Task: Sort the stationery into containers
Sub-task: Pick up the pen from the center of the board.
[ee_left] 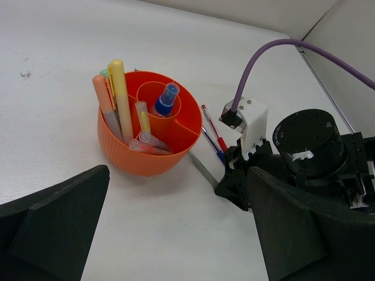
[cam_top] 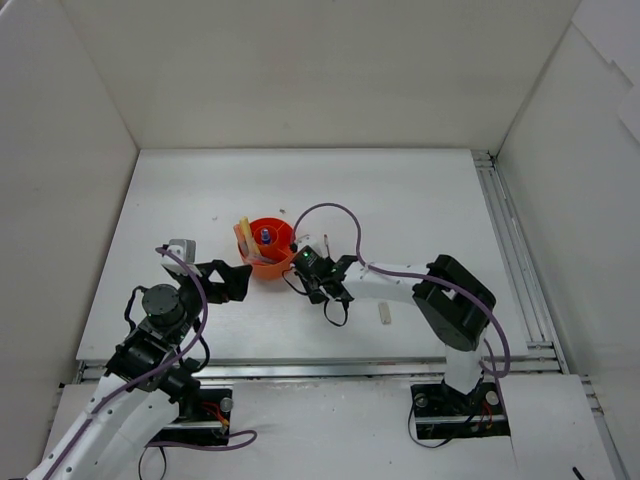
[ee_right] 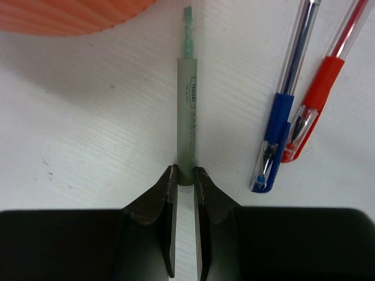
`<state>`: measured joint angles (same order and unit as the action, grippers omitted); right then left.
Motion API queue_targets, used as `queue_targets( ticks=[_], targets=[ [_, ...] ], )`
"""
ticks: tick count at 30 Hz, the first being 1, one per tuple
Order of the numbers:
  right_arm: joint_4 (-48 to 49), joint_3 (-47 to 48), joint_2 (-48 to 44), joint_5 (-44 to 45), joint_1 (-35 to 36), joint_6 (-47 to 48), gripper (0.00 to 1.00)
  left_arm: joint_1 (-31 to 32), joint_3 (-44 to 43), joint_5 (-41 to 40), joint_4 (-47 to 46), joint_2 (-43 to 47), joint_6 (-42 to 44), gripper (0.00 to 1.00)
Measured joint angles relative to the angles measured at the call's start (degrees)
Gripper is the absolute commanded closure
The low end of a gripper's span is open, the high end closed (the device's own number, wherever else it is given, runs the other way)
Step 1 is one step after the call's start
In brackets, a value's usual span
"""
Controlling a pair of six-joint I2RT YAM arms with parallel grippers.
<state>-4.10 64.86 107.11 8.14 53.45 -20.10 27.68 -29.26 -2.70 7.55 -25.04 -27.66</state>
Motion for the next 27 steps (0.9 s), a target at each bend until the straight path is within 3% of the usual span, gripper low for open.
queue_targets(
  ticks=[5,11,17,27],
  targets=[
    [-1.14,-4.9,-6.23,0.5,1.07,-0.02,1.0,0.0,0.0,2.01,-0.04,-0.37,-0.02,0.01],
    [-1.03,-11.02,-24.65,0.96,2.1,-0.11,1.0,0.0,0.04,6.64,-2.36,-3.32,-0.72,0.01],
    [4.83,-17.77,-39.36,-2.84,2.25,0.48,1.0,0.57,0.07,13.94,-10.01,-11.85,-2.47,0.01],
    [9.9,-19.45,-41.11,-10.14,4.02,2.03,1.0,6.51,-0.22,17.94,-19.69,-24.28,-4.76,0.01]
  ],
)
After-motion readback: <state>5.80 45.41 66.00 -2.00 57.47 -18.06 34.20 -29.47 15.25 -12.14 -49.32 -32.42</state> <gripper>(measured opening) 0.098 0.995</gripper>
